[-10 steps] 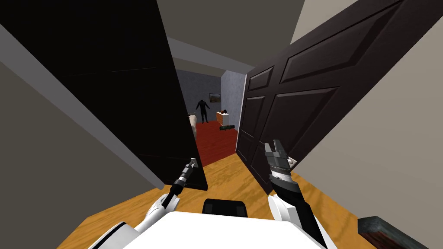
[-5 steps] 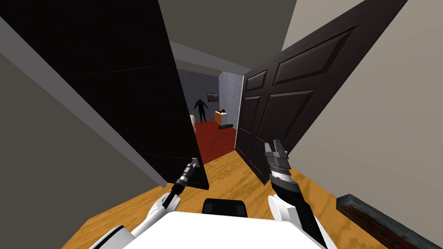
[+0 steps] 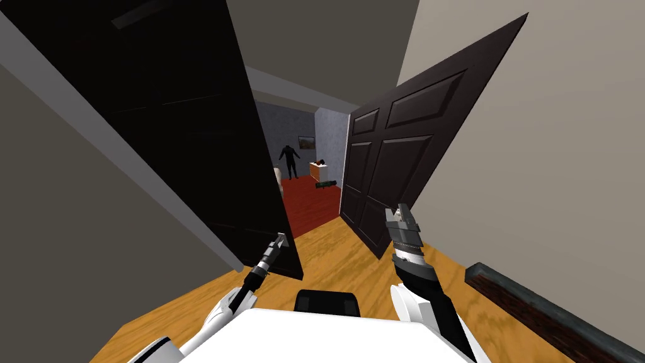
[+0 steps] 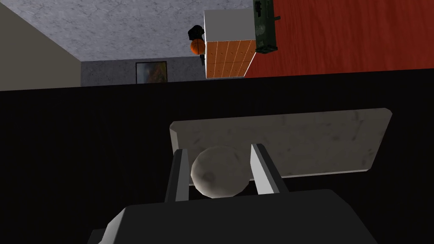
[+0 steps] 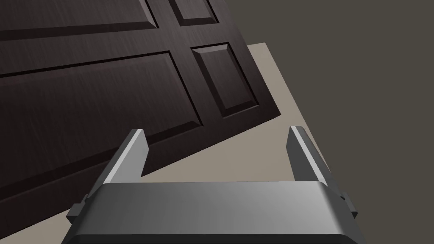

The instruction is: Pull the door open

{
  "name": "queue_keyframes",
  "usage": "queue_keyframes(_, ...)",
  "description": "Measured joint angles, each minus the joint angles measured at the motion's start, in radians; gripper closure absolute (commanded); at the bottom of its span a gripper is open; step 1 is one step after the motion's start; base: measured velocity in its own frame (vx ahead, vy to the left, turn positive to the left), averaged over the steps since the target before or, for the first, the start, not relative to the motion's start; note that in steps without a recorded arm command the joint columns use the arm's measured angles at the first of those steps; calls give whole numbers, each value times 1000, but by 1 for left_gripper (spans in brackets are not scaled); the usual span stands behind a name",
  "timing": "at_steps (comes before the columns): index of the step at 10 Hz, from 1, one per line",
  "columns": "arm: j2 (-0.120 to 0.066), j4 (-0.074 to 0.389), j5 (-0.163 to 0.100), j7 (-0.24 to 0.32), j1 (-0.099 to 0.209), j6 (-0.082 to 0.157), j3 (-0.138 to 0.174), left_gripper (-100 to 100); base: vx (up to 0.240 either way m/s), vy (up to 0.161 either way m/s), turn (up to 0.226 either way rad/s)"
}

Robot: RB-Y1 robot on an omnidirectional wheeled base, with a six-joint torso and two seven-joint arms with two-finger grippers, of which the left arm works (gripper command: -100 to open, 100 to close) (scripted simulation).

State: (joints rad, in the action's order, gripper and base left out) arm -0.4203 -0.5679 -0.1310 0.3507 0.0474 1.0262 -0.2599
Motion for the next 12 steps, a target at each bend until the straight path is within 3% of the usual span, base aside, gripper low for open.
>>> queue_keyframes(4,-38,3,1,29,-44,58,-23,100,-95,38,-81)
queue_keyframes(7,-64,30,3,56,-57,116,-41,100,-89,33,-66)
queue_keyframes(10,-76,40,2,65,-65,141,-46,100,-149,55,-144)
queue_keyframes(11,-77,71,3,71,-56,165,-52,100,-161,85,-99)
queue_keyframes(12,-80,71,3,73,-64,176,-55,100,-159,84,-142)
